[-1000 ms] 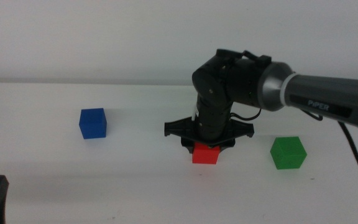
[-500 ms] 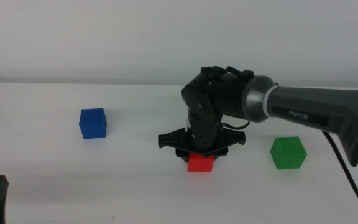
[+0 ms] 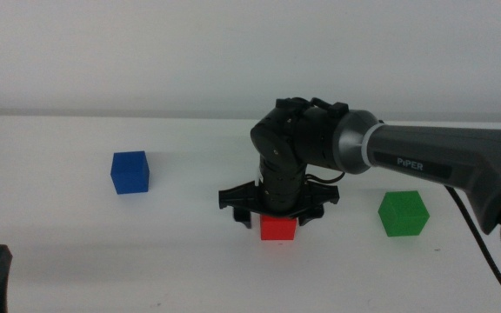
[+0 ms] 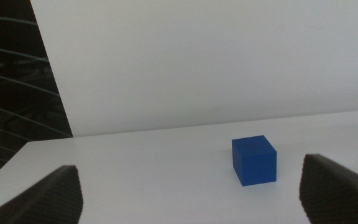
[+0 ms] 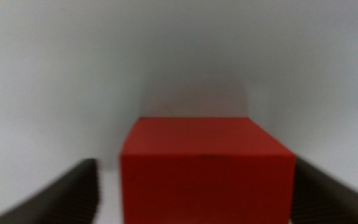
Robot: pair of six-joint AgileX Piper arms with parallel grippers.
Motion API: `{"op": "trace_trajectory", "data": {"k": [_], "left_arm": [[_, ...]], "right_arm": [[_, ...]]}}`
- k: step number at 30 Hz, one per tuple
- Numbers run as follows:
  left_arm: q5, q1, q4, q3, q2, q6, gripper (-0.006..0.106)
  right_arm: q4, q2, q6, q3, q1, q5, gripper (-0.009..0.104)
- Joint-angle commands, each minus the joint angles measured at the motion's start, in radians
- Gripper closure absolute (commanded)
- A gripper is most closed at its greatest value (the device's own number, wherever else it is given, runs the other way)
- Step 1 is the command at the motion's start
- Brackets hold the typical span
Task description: Stack red cubes first, then green, then blue cubes in a specific spot.
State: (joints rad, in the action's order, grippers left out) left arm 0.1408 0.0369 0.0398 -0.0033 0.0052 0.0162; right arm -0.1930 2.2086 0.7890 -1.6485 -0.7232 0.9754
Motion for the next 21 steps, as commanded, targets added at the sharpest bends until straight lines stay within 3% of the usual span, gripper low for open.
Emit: {"op": "trace_trajectory", "data": {"k": [1, 7, 13, 17, 21], "left_arm": [[-0.017, 0.002, -0.011, 0.040, -0.042, -0.006, 0.007], [-0.017, 0.002, -0.011, 0.040, -0.042, -0.006, 0.007], [-0.017, 0.002, -0.011, 0.040, -0.042, -0.006, 0.007], [-0.017, 0.002, -0.011, 0.040, -0.042, -0.006, 0.007], [-0.017, 0.002, -0.011, 0.040, -0.042, -0.006, 0.007]], "right_arm": [[-0.015, -0.046, -0.006, -0.014, -0.006, -0.011, 0.006], [-0.019, -0.333, -0.174, 0.032, 0.059, 0.027, 0.002], [-0.016, -0.590, -0.340, 0.372, 0.273, 0.033, 0.002], [0.017, -0.603, -0.362, 0.450, 0.413, 0.038, 0.002], [0.070, -0.537, -0.436, 0.436, 0.461, -0.006, 0.002]]}}
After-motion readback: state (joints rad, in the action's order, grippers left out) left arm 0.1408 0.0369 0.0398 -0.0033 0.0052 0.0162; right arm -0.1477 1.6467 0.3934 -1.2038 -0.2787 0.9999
